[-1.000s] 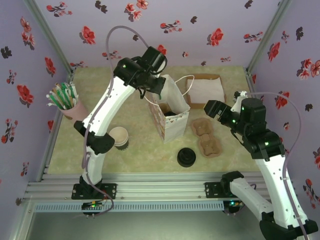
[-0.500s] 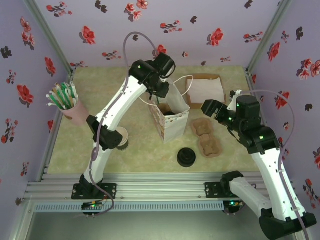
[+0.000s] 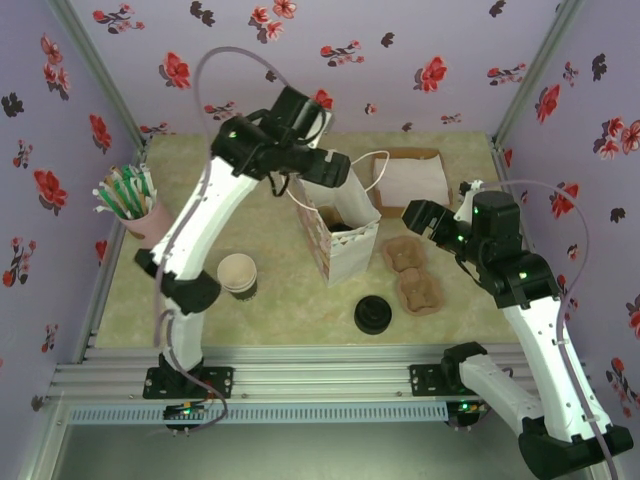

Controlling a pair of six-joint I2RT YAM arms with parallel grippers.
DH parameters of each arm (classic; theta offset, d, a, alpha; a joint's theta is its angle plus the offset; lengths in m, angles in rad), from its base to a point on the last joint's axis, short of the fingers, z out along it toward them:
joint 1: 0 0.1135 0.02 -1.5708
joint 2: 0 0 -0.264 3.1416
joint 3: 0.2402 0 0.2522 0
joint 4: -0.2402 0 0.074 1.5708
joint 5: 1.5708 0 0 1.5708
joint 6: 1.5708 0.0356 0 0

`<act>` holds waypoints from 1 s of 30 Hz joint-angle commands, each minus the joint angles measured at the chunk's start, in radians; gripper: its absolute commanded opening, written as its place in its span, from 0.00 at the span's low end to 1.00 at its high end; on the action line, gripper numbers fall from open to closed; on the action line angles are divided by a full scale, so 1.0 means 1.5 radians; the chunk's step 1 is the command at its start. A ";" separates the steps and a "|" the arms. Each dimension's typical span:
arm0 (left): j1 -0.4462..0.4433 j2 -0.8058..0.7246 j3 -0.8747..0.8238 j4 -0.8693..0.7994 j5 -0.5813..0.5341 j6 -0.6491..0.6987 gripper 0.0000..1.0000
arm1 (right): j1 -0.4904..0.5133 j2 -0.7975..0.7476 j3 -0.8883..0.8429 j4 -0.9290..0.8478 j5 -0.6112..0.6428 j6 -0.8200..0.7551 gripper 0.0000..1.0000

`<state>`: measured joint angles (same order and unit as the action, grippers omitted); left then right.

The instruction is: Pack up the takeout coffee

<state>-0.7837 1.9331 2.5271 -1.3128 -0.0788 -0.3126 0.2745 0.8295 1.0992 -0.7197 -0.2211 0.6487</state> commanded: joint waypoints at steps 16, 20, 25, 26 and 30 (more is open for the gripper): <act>0.055 -0.545 -0.720 0.360 -0.046 -0.106 0.99 | -0.004 -0.055 -0.094 -0.048 0.066 -0.034 0.89; 0.091 -0.576 -0.843 0.391 -0.008 -0.154 0.99 | -0.003 -0.021 -0.103 -0.045 0.071 -0.037 0.87; 0.126 -0.559 -0.938 0.459 0.074 -0.195 0.99 | -0.004 0.029 -0.116 -0.003 0.071 -0.036 0.86; 0.130 -0.549 -0.948 0.468 0.087 -0.200 0.99 | -0.003 0.044 -0.118 0.010 0.071 -0.036 0.86; 0.142 -0.510 -0.969 0.518 0.129 -0.213 0.95 | -0.003 0.117 -0.117 0.056 0.064 -0.040 0.85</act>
<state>-0.5842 1.1454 1.0916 -0.6495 0.0368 -0.5900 0.2745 0.9531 0.9318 -0.7189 -0.1371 0.6094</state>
